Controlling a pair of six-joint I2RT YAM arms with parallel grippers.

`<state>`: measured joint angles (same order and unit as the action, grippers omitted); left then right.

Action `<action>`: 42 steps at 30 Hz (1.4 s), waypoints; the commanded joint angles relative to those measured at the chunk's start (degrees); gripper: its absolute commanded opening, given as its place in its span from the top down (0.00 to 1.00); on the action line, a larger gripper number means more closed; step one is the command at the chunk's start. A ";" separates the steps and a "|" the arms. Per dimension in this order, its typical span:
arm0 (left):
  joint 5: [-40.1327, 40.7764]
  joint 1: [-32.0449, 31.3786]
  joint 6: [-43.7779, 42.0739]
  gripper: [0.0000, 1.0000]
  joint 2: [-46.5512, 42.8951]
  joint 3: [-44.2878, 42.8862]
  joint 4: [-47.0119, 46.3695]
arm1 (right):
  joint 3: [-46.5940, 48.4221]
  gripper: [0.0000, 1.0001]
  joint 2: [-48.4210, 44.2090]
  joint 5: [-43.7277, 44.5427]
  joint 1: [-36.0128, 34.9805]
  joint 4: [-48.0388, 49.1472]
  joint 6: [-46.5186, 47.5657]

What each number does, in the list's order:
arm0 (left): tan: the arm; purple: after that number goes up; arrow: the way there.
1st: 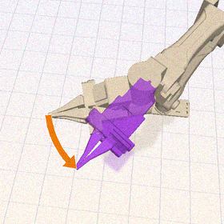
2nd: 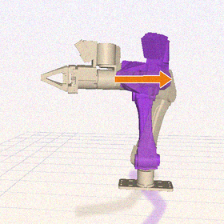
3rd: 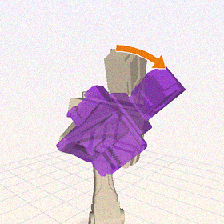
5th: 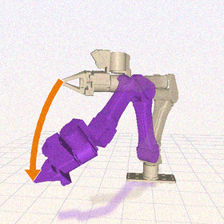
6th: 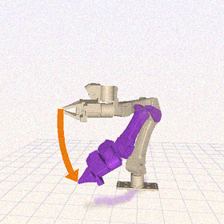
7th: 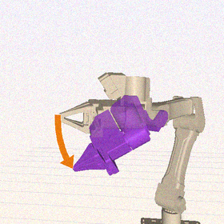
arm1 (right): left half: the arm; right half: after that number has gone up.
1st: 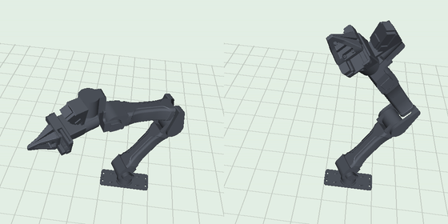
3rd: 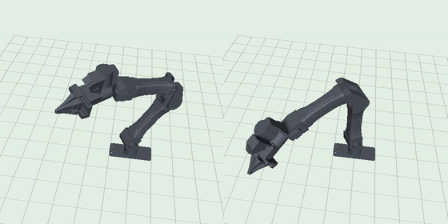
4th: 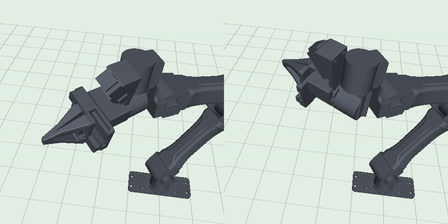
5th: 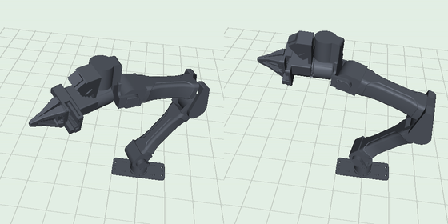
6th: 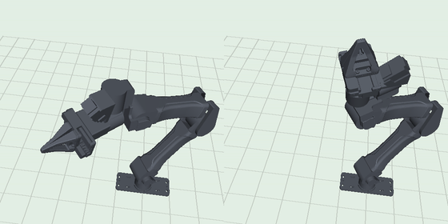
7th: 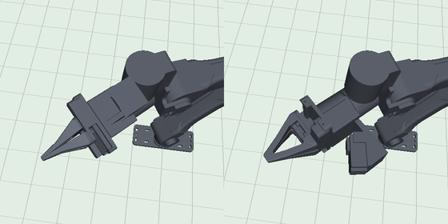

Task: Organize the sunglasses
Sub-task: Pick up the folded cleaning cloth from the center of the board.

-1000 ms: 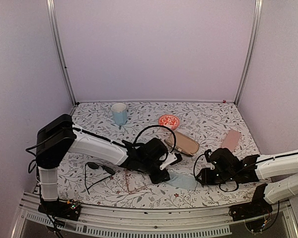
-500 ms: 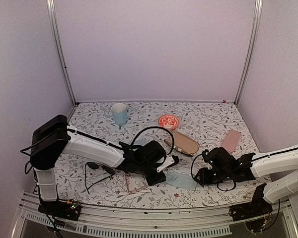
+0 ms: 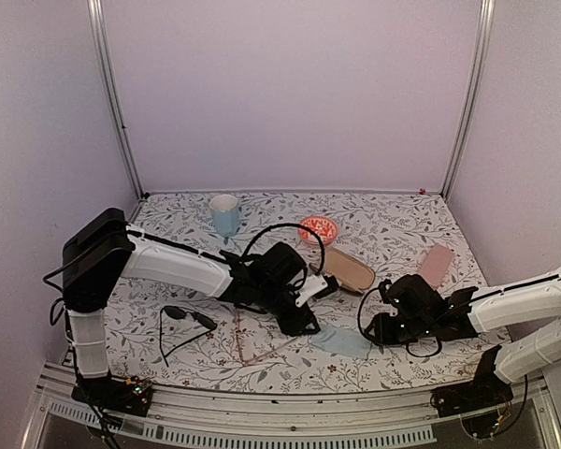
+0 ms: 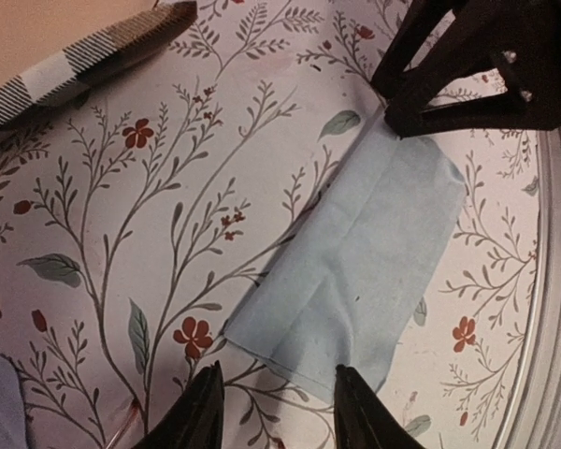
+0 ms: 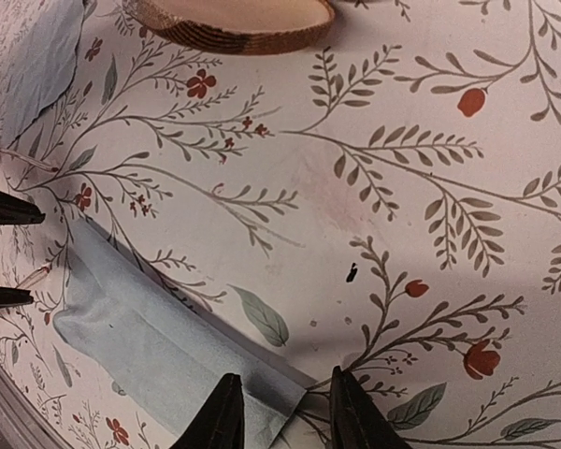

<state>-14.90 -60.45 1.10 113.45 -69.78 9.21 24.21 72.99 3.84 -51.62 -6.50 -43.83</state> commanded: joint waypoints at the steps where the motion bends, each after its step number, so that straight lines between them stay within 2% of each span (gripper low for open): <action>1: -6.61 2.18 0.96 0.59 2.83 -1.98 -1.09 | -0.30 0.68 1.09 -1.52 0.59 1.18 0.40; 12: -8.74 3.54 0.70 0.59 6.69 -4.50 -1.02 | -0.39 0.75 1.54 -2.69 0.81 1.75 0.42; 24: -8.36 4.09 0.04 0.60 8.67 -5.71 -0.56 | -0.65 0.77 1.17 -2.87 0.79 1.68 0.33; 42: -11.33 4.06 -0.30 0.81 9.86 -5.88 -0.25 | -0.54 0.79 1.01 -2.69 0.87 1.73 0.24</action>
<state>-25.02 -56.82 1.23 121.45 -75.07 7.90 24.14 73.91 1.26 -51.18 -5.13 -43.70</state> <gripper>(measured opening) 0.204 0.212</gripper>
